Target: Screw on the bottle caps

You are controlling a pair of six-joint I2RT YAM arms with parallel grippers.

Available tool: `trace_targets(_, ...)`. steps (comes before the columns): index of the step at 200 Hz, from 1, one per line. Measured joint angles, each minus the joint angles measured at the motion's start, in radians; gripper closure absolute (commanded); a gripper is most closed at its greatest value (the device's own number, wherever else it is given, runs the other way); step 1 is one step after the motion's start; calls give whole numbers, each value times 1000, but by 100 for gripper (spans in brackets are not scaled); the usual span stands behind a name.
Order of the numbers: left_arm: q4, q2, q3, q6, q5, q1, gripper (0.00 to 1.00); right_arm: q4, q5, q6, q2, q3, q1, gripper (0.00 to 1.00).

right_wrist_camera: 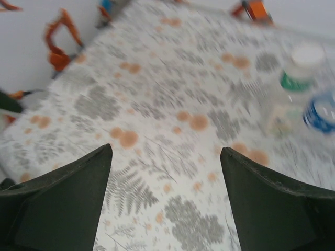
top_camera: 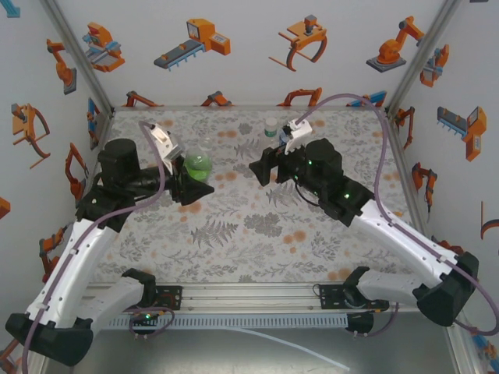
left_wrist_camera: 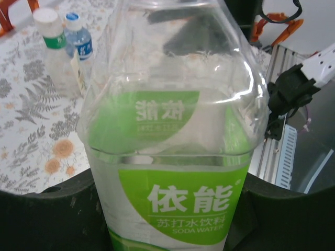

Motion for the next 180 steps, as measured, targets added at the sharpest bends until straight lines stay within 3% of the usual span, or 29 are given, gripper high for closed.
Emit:
trace_targets(31, 6, 6, -63, 35, 18, 1, 97, -108, 54, 98, 83, -41, -84, 32)
trace_targets(70, 86, -21, -171, 43, 13, 13, 100, -212, 88, 170, 227, -41, -161, 35)
trace_targets(117, 122, -34, -260, 69, -110, 25, 100, -293, 87, 208, 393, -5, -207, 40)
trace_targets(146, 120, -48, -299, 81, -191, 26, 100, -291, 50, 222, 463, 23, -236, 49)
trace_targets(180, 122, -66, -299, 89, -240, 26, 100, -293, 45, 222, 541, 40, -245, 49)
